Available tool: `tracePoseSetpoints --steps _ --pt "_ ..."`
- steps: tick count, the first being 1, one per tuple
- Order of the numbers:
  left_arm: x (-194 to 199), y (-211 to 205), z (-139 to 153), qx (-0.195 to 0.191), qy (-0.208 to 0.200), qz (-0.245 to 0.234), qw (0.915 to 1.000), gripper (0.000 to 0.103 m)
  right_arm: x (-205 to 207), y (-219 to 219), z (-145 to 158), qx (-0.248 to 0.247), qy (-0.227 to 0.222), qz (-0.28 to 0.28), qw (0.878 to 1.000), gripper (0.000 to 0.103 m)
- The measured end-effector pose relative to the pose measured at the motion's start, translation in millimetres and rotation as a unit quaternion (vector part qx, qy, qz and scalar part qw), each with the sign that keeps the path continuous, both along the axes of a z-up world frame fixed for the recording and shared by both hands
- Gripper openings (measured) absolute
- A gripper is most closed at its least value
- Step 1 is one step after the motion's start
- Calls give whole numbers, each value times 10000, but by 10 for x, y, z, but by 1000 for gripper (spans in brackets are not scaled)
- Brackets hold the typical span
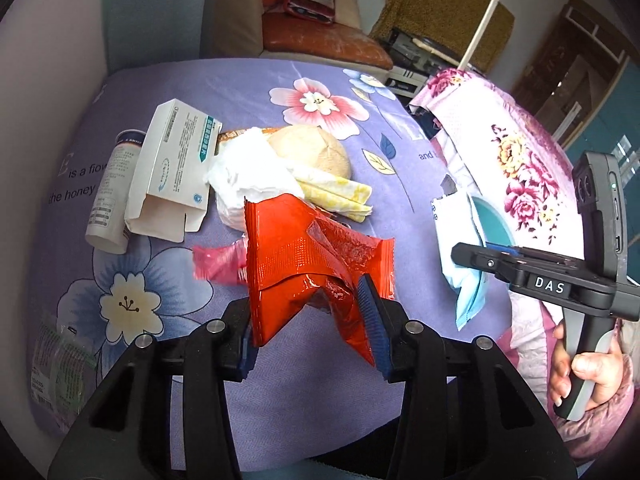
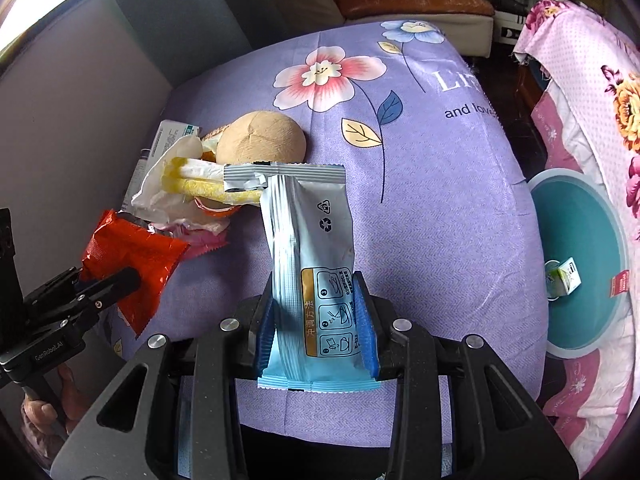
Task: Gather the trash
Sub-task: 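Grasp the red snack wrapper with the left tool while the right tool holds the blue wrapper, then carry the red and blue wrappers over the teal bin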
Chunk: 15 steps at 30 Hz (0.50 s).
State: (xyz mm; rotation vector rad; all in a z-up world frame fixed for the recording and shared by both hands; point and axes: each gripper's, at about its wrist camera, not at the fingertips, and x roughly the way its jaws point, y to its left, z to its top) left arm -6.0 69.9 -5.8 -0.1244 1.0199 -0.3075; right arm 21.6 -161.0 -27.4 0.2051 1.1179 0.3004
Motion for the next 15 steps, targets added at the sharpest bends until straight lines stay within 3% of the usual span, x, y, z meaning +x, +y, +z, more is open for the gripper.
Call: tracePoseSetpoints --steps 6,15 --pt "70 -301 54 82 -65 -302 9995 46 1 -231 34 125 -77 -221 9996 33" --pt "224 -783 -87 329 84 -667 9972 46 -7 -622 19 247 -154 -590 9978 33"
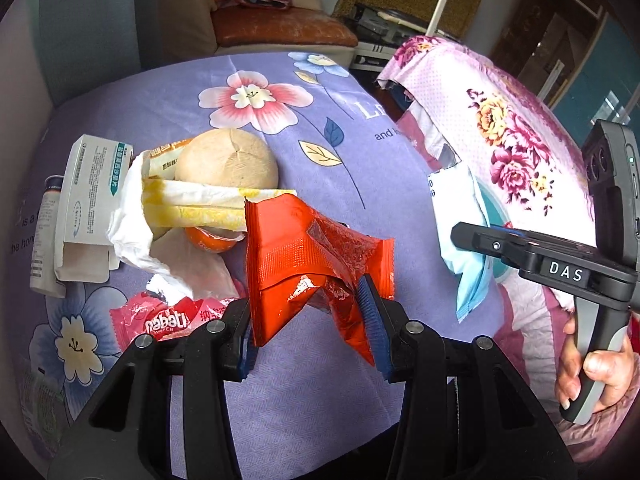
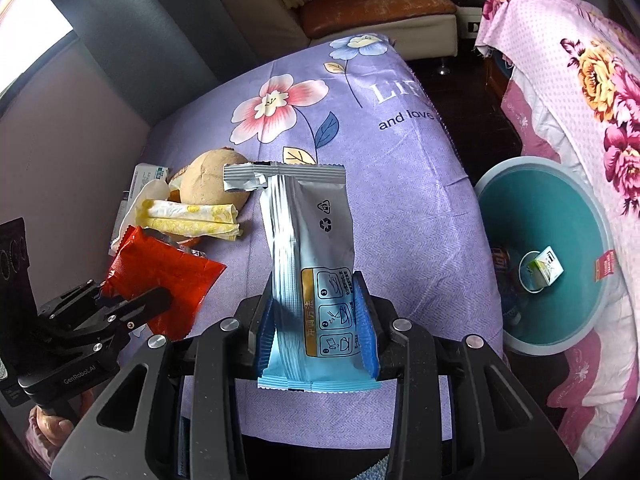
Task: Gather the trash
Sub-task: 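Carry the red and blue wrappers over the teal bin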
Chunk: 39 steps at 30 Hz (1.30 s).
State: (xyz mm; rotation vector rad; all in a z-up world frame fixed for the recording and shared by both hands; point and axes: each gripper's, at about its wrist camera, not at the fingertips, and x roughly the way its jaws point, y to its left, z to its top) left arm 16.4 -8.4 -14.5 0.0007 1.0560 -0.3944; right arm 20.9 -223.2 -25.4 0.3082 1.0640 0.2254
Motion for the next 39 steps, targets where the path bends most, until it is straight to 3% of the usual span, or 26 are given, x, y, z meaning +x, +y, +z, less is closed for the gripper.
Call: tracePoseSetpoints --steps 16,28,39 --pt "220 -766 -59 329 28 -516 9981 46 -109 -919 24 252 -266 -857 9956 33" --pt "368 -1779 24 475 -101 -1227 9913 47 -312 -1853 -112 486 -290 -1756 9828 33" --pt "410 -2503 -233 620 118 -1720 9831 47 -398 -2338 -301 507 -158 -2145 9753 34"
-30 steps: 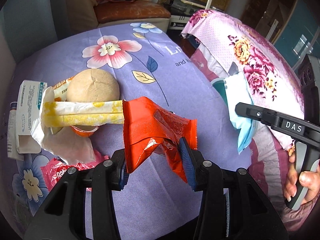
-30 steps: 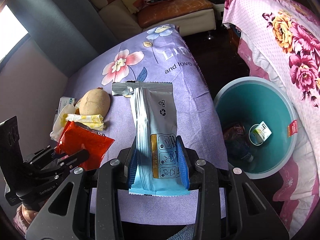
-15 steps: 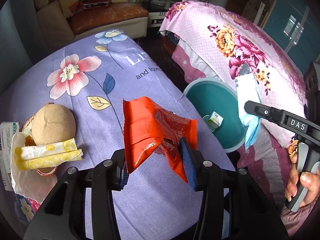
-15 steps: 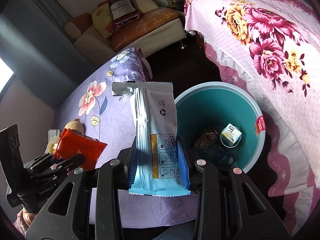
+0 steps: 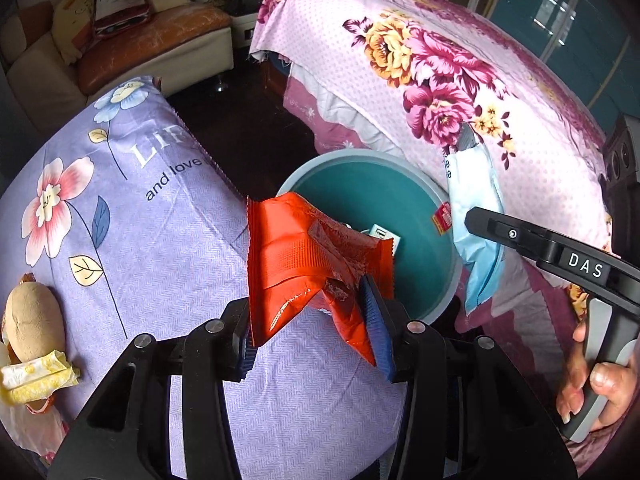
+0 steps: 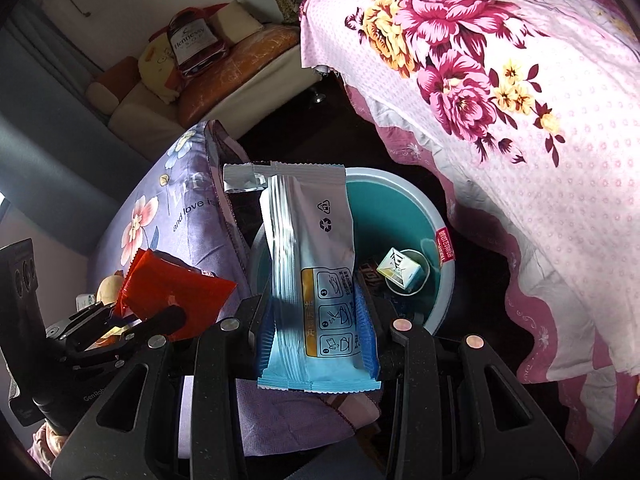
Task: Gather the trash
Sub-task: 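Carry the red and blue wrappers over the teal bin, then open the left tool over the bin while the right tool releases the blue wrapper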
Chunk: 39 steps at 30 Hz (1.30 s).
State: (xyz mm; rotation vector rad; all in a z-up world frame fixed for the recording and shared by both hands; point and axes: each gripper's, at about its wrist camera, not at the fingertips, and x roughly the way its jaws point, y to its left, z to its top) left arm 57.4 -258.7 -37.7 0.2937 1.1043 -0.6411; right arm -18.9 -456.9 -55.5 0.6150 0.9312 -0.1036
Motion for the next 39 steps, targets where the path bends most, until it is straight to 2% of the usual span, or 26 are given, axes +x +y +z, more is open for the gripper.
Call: tracePoseSetpoints --steps 12,13,17,20,28,34,37,38,39 --pt "76 -208 -295 134 277 -84 9995 49 79 -108 -168 19 214 -20 9998 34" --pt "81 -203 -303 126 286 -75 9995 52 85 -107 -172 8 228 -15 9997 34" --pt "115 -160 -302 103 226 66 9997 78 105 -88 -173 -27 274 9 9996 34" --pt "140 -108 -281 78 209 152 9996 84 127 -58 -181 -42 311 34 9995 34" --pt "173 173 -216 -186 307 507 9981 91 170 5 -187 -147 422 73 9990 34" --pt "145 327 -198 -227 310 610 9974 91 208 90 -204 -225 534 142 9982 34" --pt "132 405 -195 -277 335 640 9970 92 229 150 -215 -258 614 187 9976 39" --pt "129 426 -194 -286 348 647 9969 92 236 169 -219 -251 645 206 9974 52" --pt "126 444 -191 -295 354 657 9968 92 237 184 -218 -251 660 196 9973 60"
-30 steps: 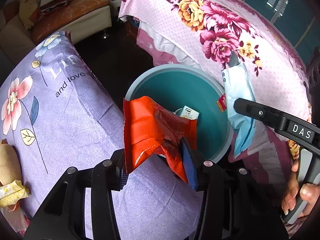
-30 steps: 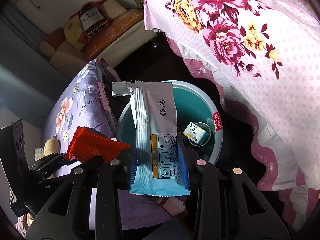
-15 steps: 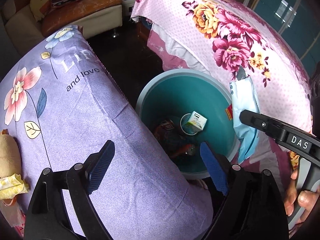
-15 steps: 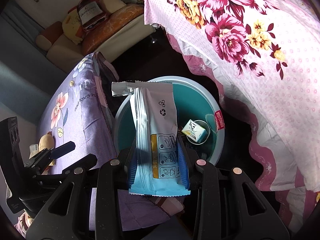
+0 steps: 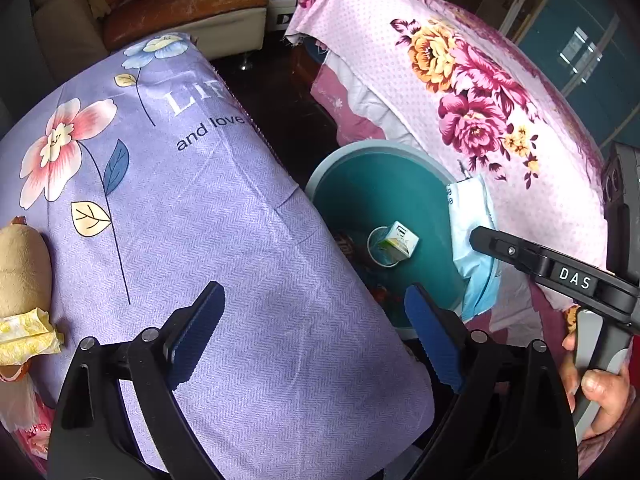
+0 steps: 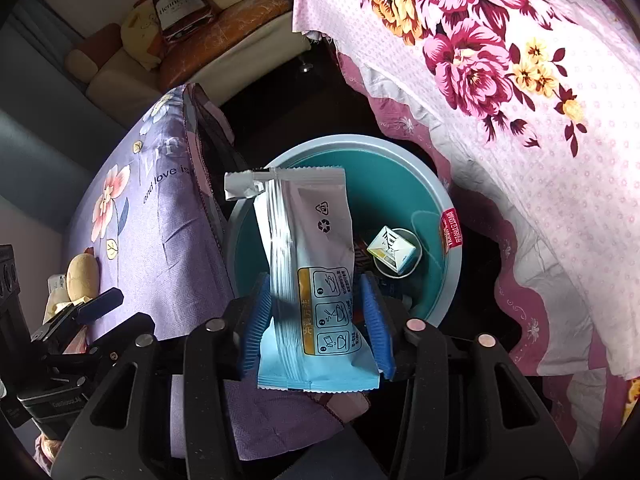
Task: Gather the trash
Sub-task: 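Open the left tool over the bin while the right tool releases the blue wrapper, then return both tools to the trash pile on the bedspread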
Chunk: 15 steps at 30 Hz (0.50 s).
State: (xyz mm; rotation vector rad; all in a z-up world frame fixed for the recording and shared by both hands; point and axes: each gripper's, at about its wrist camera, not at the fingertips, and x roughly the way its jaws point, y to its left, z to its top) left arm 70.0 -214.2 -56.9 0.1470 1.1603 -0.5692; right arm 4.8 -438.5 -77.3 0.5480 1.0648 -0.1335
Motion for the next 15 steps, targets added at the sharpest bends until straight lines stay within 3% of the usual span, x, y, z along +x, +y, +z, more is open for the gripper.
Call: tracePoseSetpoints --steps 6,15 --pt "-17 163 34 -130 20 115 9998 92 20 103 63 -87 29 -10 10000 74" --pt "-30 521 140 -301 -1 364 9989 92 111 408 163 -180 94 231 9995 76"
